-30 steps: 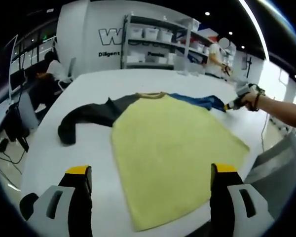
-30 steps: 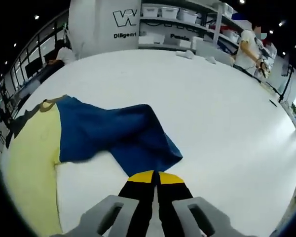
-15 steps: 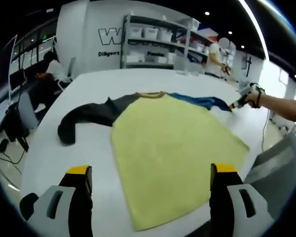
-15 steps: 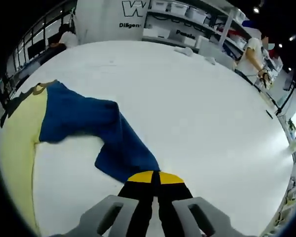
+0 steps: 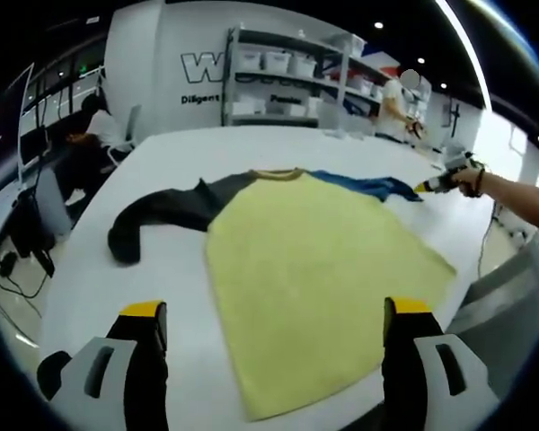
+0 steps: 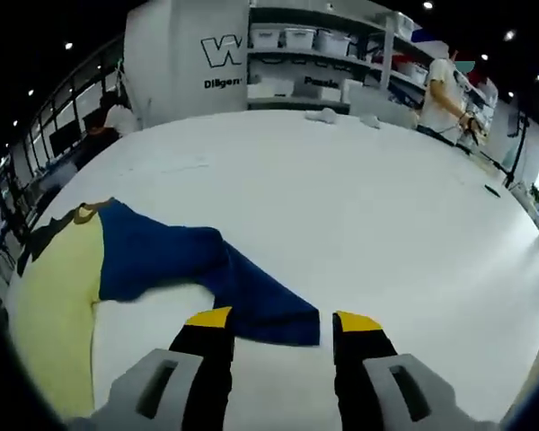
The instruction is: Fold the garment on the visible template until the final outline fits inside the template.
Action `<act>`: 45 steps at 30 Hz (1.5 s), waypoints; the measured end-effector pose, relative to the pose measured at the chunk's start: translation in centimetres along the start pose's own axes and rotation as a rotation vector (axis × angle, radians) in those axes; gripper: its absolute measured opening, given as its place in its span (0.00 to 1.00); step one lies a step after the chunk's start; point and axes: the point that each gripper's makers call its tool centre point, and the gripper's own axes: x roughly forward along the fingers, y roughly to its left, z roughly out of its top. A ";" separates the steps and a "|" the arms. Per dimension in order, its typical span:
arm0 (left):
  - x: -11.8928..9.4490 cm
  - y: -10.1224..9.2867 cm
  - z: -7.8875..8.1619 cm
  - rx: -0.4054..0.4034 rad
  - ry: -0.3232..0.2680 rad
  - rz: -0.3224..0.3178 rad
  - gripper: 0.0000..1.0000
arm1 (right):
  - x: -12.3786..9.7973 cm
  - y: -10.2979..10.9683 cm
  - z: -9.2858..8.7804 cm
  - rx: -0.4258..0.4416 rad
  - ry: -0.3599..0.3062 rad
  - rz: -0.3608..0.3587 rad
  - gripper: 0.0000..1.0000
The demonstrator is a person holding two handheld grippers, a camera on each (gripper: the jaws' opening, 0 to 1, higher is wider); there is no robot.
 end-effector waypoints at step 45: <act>-0.2 0.0 0.1 0.000 0.003 0.005 0.95 | 0.6 3.4 -1.3 -0.210 -0.033 -0.005 0.00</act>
